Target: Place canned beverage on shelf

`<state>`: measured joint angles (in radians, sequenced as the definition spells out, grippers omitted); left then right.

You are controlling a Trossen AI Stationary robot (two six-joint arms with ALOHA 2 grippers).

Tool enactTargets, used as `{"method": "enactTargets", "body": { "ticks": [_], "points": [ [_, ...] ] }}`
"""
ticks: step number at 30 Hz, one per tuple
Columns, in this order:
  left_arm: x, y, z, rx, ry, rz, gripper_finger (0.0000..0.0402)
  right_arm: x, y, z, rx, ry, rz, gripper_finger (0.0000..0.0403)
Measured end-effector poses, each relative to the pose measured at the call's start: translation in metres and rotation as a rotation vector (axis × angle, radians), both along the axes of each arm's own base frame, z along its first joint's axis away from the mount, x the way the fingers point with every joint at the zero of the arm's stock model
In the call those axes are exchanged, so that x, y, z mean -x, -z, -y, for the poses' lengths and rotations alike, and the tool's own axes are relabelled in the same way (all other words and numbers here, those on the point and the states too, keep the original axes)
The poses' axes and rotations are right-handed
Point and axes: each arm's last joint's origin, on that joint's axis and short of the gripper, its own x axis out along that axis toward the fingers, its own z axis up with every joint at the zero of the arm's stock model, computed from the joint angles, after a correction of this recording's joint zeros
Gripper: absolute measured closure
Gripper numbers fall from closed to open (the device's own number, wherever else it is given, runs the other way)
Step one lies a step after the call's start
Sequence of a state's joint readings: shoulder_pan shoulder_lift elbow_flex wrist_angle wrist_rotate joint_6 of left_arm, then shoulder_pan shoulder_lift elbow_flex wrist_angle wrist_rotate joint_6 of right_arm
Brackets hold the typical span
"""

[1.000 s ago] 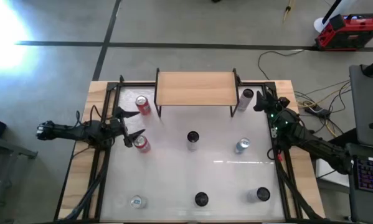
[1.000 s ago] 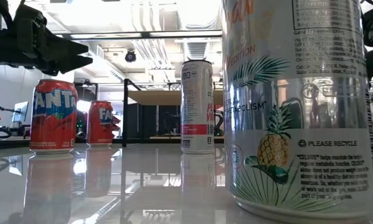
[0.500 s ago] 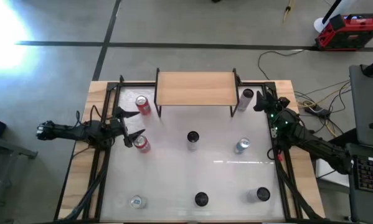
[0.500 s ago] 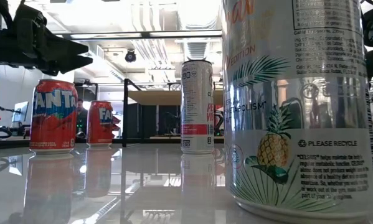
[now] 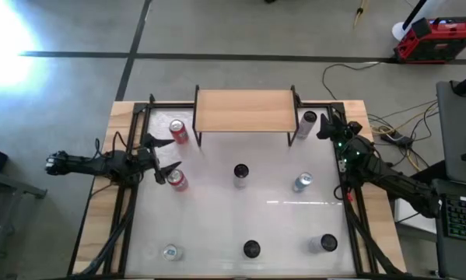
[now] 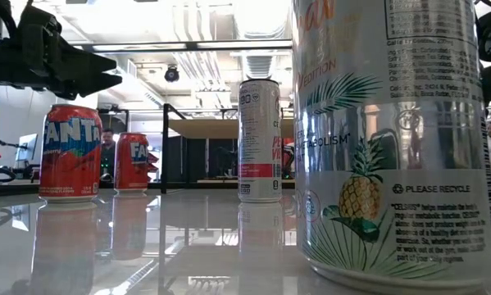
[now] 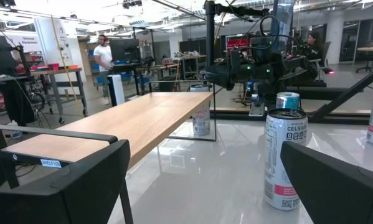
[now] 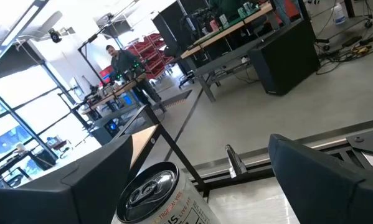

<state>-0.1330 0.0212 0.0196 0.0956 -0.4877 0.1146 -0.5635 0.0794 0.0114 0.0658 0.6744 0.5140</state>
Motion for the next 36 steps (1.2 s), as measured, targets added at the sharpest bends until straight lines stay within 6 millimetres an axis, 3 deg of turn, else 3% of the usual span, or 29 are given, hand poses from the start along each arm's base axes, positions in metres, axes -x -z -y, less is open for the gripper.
{"method": "enactTargets", "body": {
  "ticks": [23, 27, 33, 36],
  "points": [
    [0.0, 0.0, 0.0, 0.0, 0.0, 0.0, 0.0002, 0.0, -0.001, 0.0, 0.006, -0.002, 0.022, 0.0044],
    [0.0, 0.0, 0.0, 0.0, 0.0, 0.0, 0.0002, -0.002, -0.003, -0.001, 0.013, -0.09, 0.032, 0.0044],
    [0.0, 0.0, 0.0, 0.0, 0.0, 0.0, 0.0002, -0.005, -0.013, -0.003, 0.065, -0.224, 0.092, 0.0044],
    [0.0, 0.0, 0.0, 0.0, 0.0, 0.0, 0.0002, -0.003, -0.029, -0.006, 0.097, -0.261, 0.125, 0.0044]
  ]
}}
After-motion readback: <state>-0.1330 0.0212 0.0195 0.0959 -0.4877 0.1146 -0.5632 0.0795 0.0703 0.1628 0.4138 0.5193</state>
